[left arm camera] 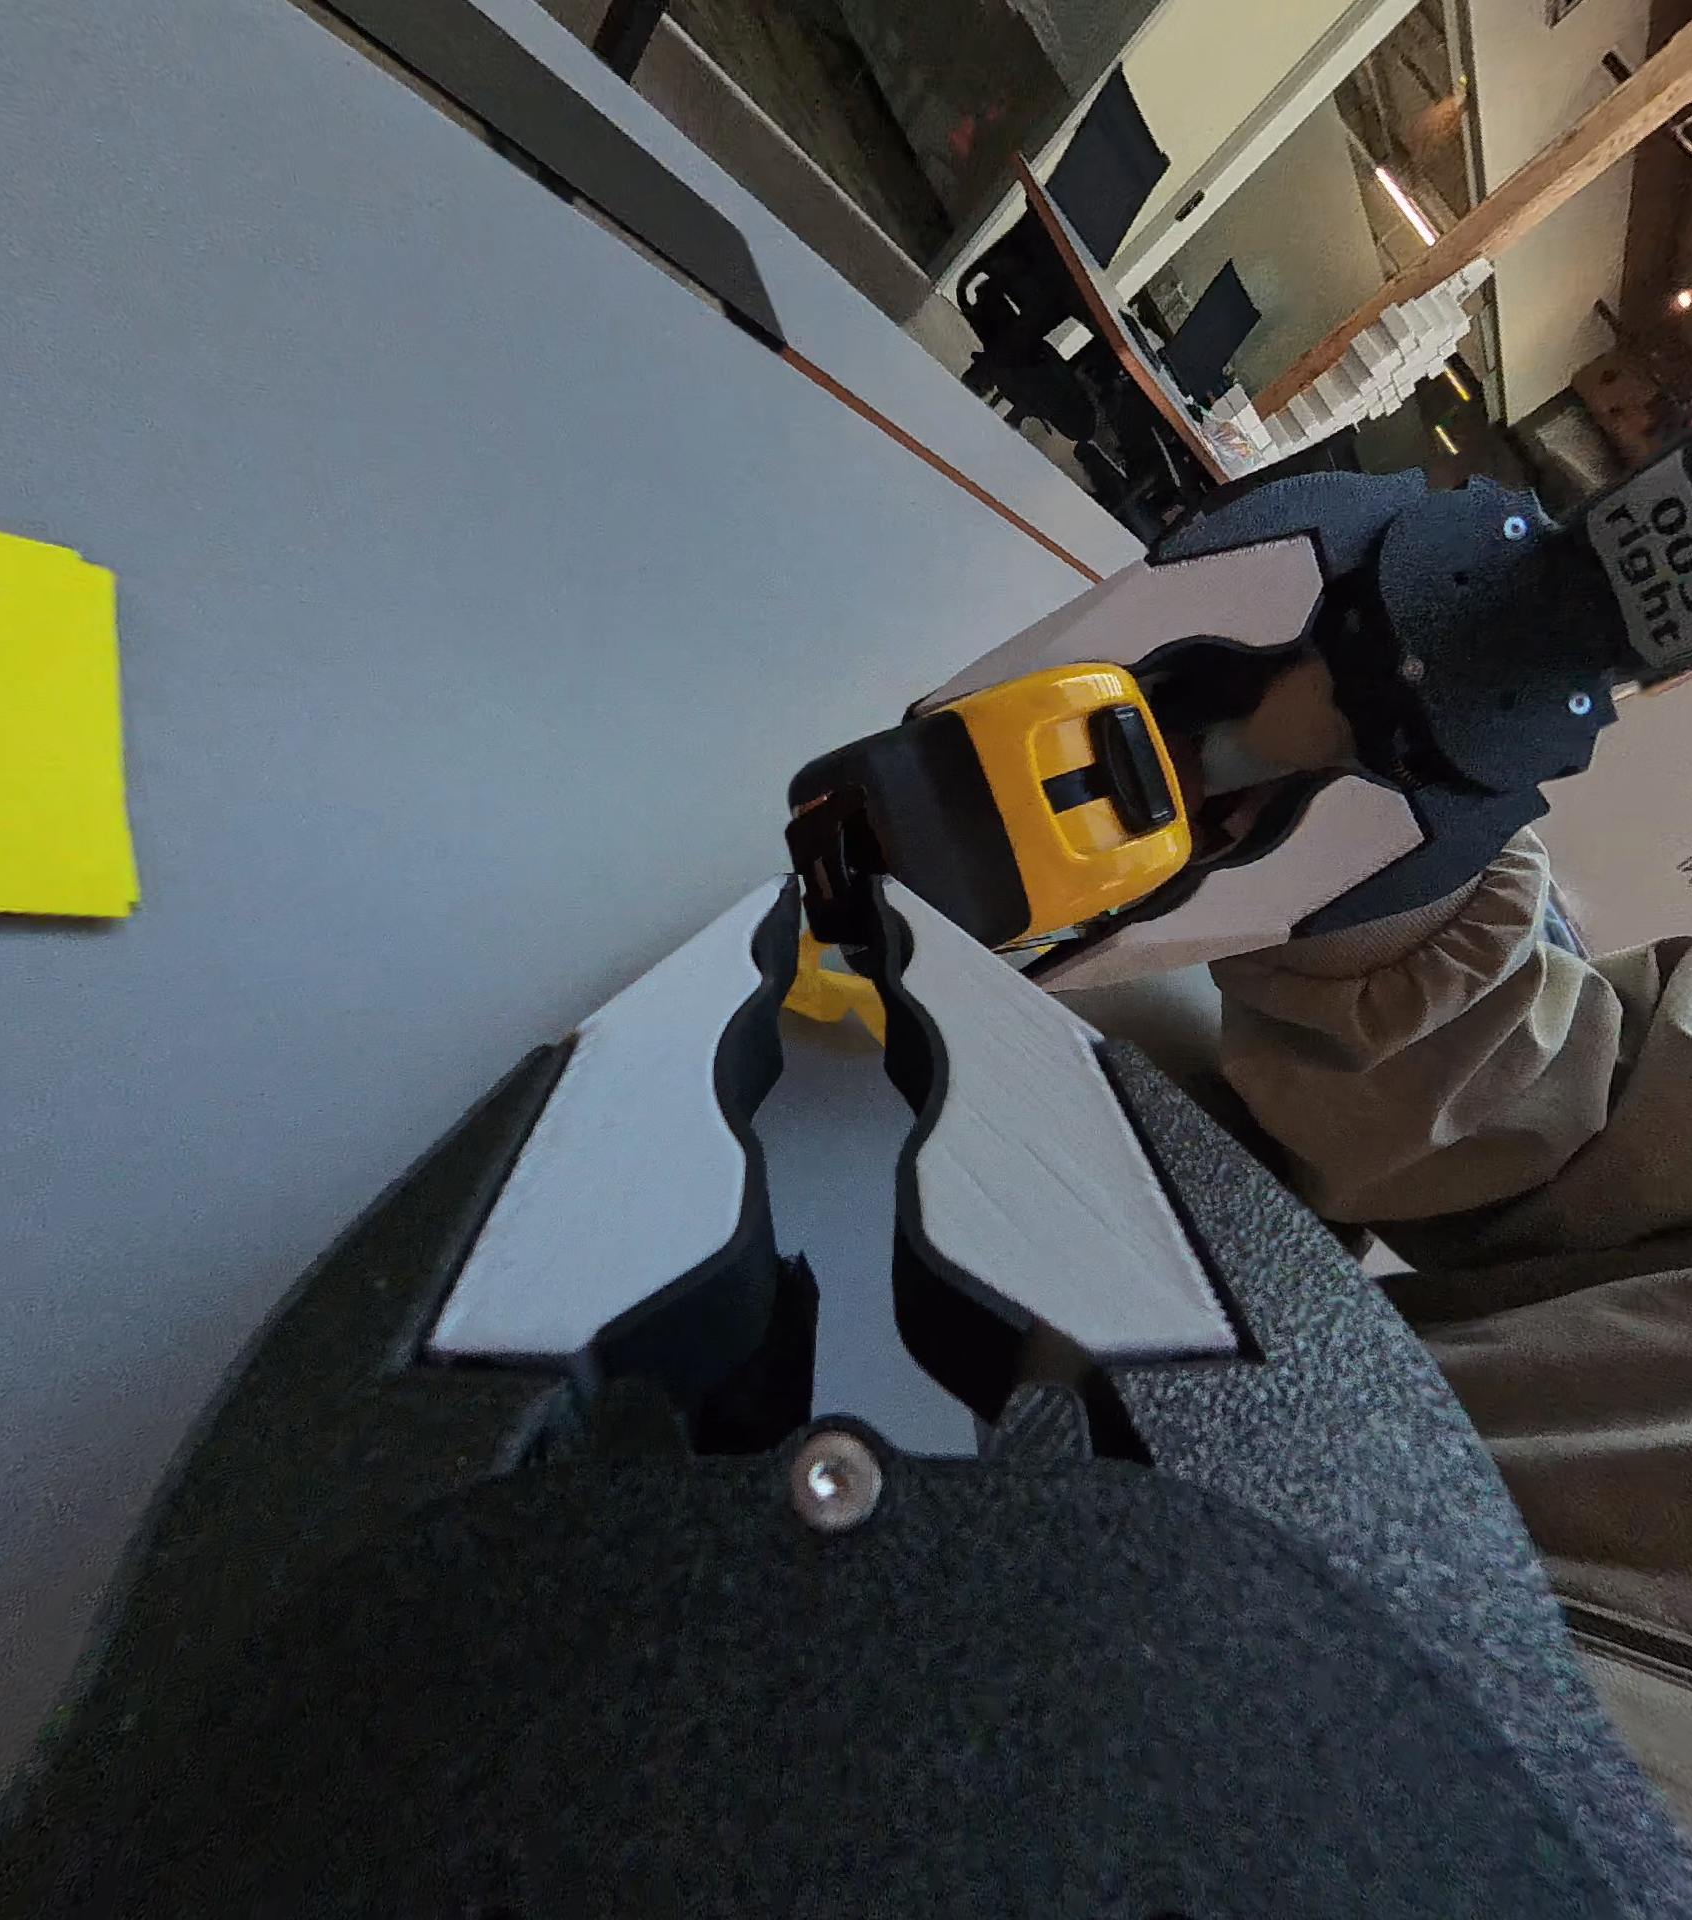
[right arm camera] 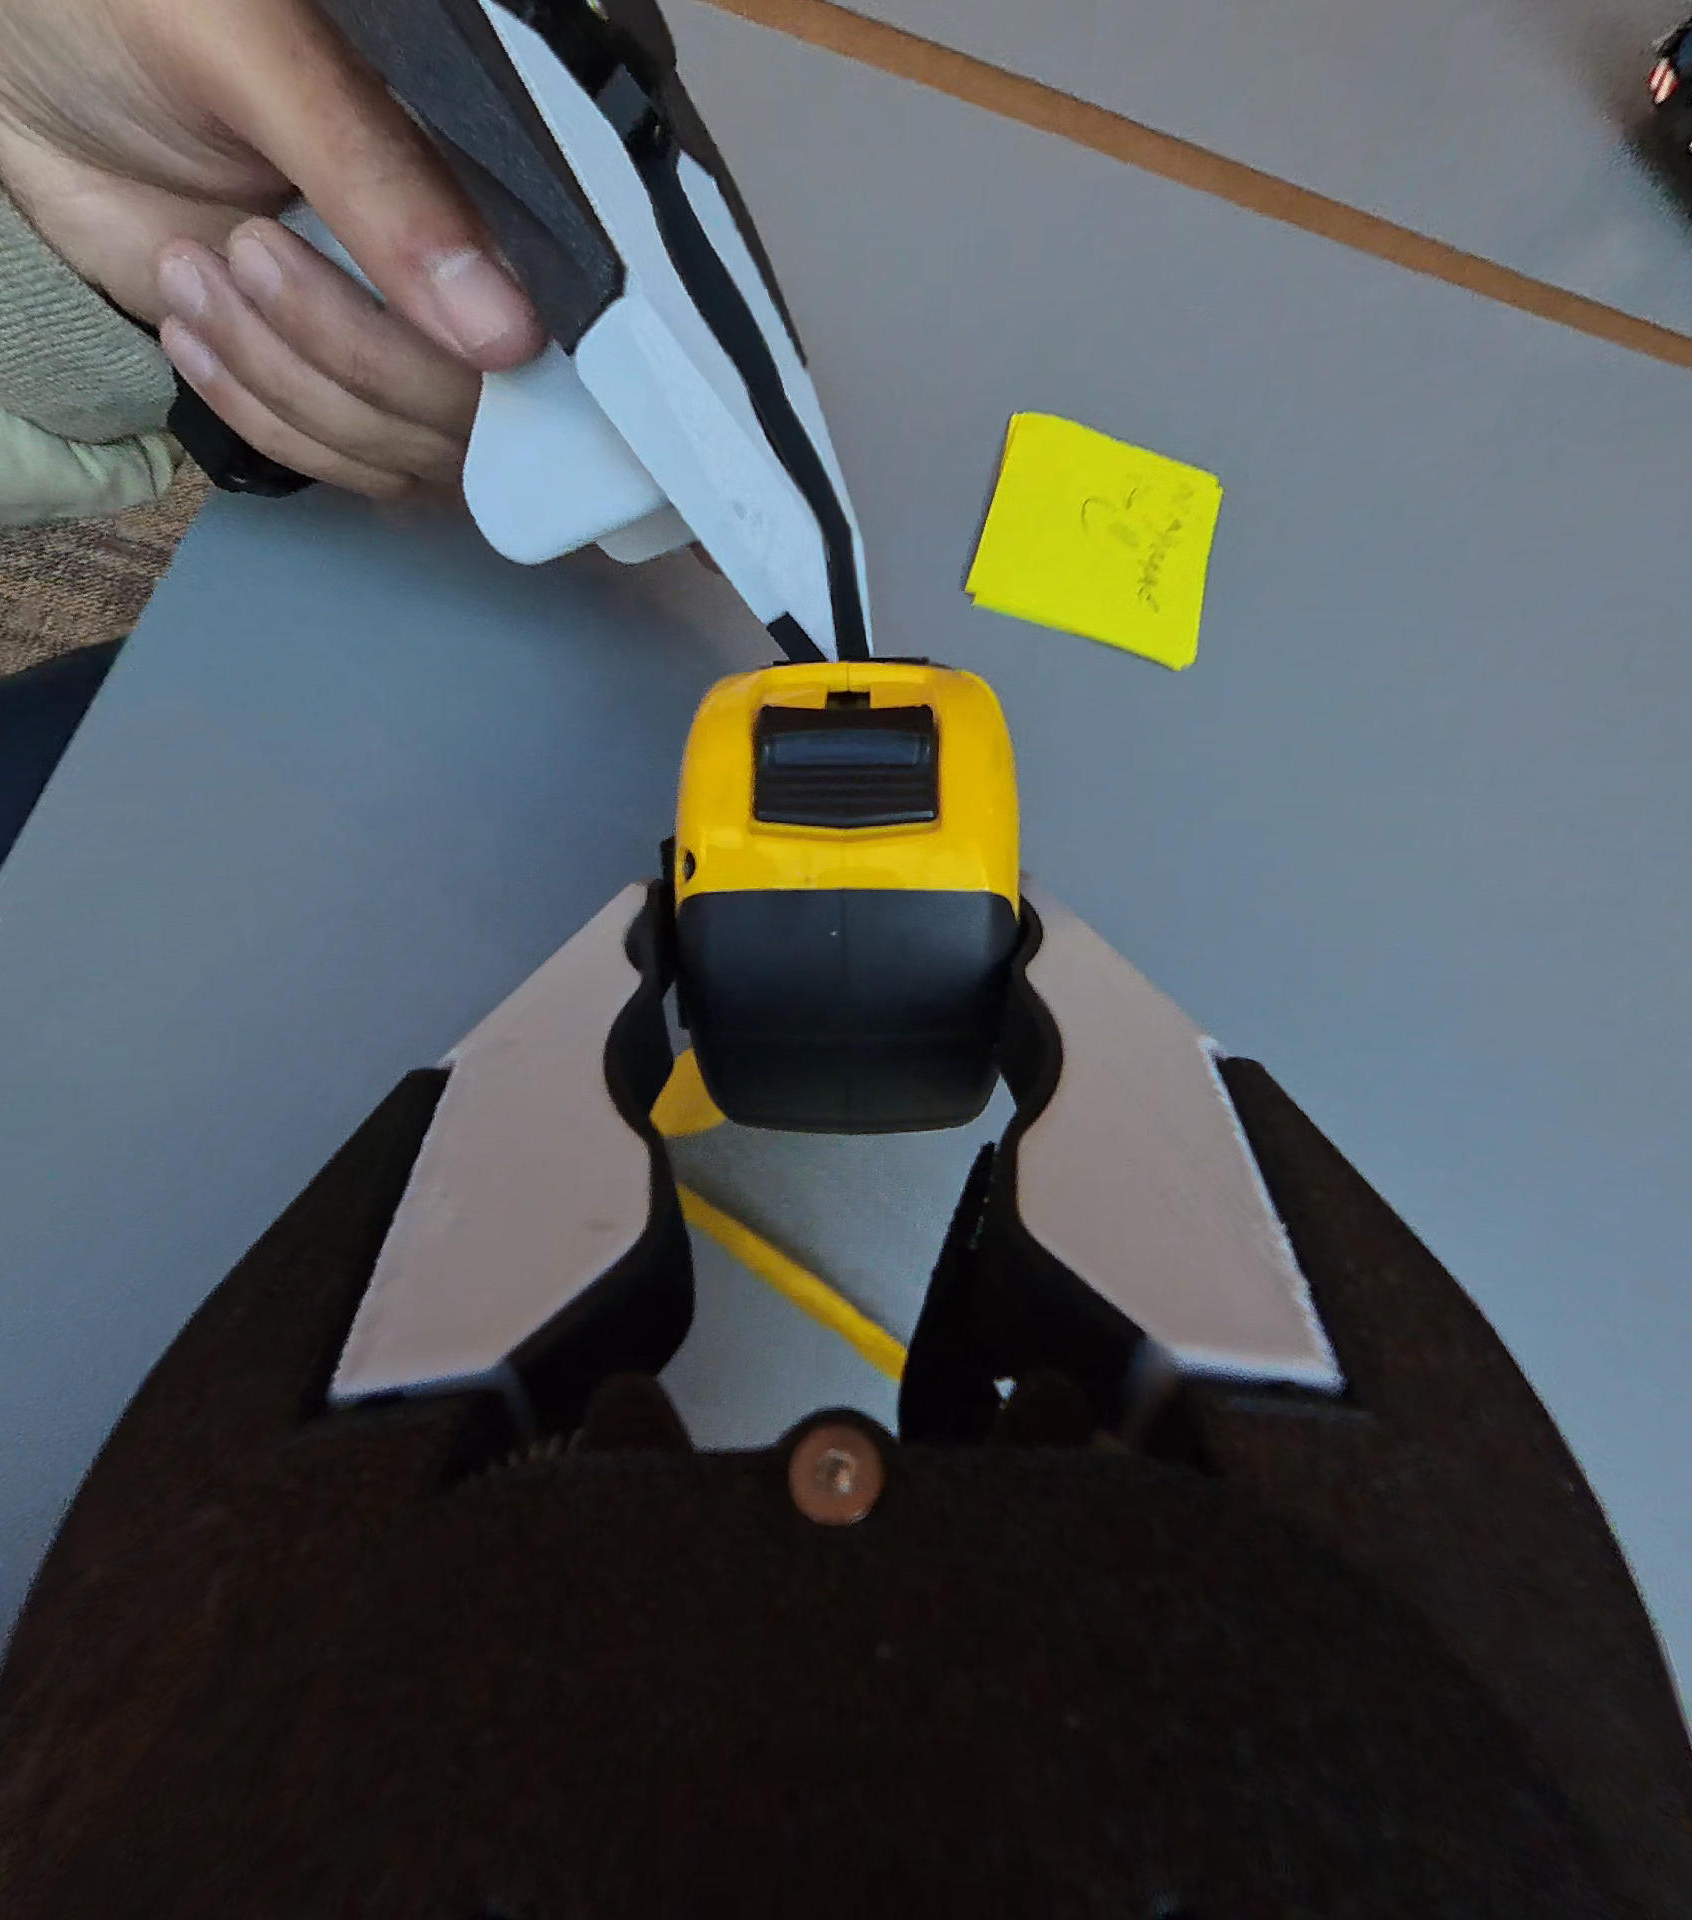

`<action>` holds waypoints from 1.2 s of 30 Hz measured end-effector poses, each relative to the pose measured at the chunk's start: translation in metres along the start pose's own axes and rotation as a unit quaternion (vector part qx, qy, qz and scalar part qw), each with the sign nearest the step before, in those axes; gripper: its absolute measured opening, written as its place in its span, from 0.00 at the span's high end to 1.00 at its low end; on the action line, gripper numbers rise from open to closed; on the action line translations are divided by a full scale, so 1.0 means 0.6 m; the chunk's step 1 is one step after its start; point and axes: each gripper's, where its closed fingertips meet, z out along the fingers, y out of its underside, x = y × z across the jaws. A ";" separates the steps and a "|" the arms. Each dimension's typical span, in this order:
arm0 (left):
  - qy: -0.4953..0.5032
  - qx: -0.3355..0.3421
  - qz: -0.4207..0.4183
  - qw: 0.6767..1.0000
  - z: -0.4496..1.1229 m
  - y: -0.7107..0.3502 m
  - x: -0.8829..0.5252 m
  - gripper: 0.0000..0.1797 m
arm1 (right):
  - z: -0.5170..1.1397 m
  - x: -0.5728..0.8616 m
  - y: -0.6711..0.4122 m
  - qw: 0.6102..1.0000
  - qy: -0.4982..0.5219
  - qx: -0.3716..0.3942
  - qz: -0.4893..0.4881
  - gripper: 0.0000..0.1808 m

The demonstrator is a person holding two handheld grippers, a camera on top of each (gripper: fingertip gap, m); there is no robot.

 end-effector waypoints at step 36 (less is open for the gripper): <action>0.210 -0.256 0.262 0.907 0.031 -0.210 -0.293 0.87 | 0.238 0.269 -0.018 0.995 0.025 -0.080 0.061 0.60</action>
